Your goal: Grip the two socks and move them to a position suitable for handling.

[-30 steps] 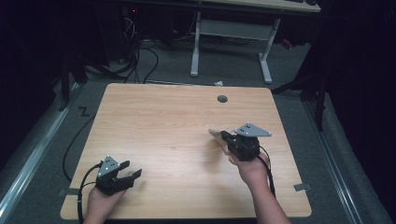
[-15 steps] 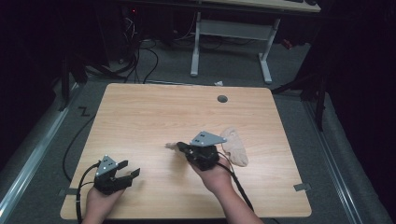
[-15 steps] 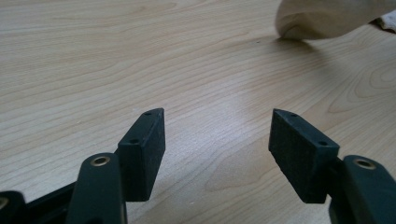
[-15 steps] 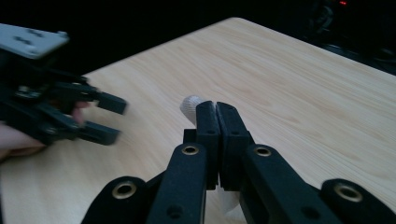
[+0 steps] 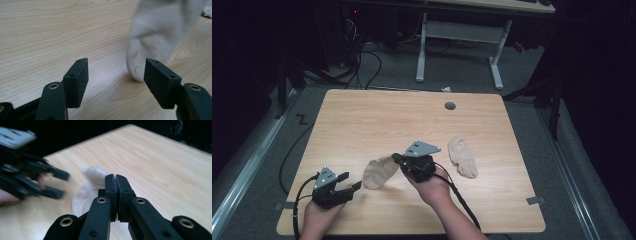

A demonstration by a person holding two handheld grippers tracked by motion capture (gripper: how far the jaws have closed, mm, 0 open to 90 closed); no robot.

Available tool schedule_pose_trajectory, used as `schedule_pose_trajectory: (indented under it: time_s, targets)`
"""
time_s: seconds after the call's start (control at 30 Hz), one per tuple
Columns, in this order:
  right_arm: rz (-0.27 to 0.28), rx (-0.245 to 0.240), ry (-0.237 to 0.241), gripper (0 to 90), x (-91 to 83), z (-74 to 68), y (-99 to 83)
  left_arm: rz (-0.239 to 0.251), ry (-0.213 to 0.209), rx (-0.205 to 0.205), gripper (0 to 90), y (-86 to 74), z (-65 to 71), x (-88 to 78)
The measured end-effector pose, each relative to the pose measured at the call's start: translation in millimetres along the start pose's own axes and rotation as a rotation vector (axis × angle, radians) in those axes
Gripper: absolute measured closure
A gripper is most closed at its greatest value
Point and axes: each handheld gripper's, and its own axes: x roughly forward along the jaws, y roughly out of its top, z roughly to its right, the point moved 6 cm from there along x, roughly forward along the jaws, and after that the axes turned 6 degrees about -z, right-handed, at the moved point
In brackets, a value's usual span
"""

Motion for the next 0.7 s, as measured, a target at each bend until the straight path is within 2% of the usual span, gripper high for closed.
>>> schedule_pose_trajectory:
  time_s: [0.17, 0.23, 0.33, 0.5, 0.53, 0.57, 0.7]
  targets:
    - [-0.051, 0.079, -0.068, 89.3, -2.9, 32.9, -36.5, -0.002, -0.001, 0.006, 37.0, 0.0, 2.9, 1.4]
    - [-0.075, 0.097, -0.100, 89.2, -5.3, 44.8, -52.8, -0.005, -0.001, 0.011, 37.2, -0.3, 4.1, 2.1]
    - [-0.101, 0.142, -0.122, 89.2, -8.6, 58.6, -76.4, -0.007, -0.004, 0.011, 37.9, -0.5, 5.4, 3.0]
    - [-0.137, 0.187, -0.147, 89.1, -10.7, 68.7, -109.2, -0.019, -0.024, 0.031, 40.8, 0.5, 13.0, 5.5]
    - [-0.137, 0.187, -0.147, 89.1, -10.7, 68.7, -109.2, -0.019, -0.024, 0.031, 42.1, 0.5, 13.0, 5.5]
    - [-0.144, 0.196, -0.158, 88.9, -12.9, 70.4, -118.9, -0.026, -0.030, 0.058, 43.9, 5.3, 18.7, 8.4]
    - [-0.142, 0.206, -0.188, 84.7, -18.4, 75.6, -130.0, -0.055, -0.046, 0.108, 48.0, 21.2, 37.5, 22.9]
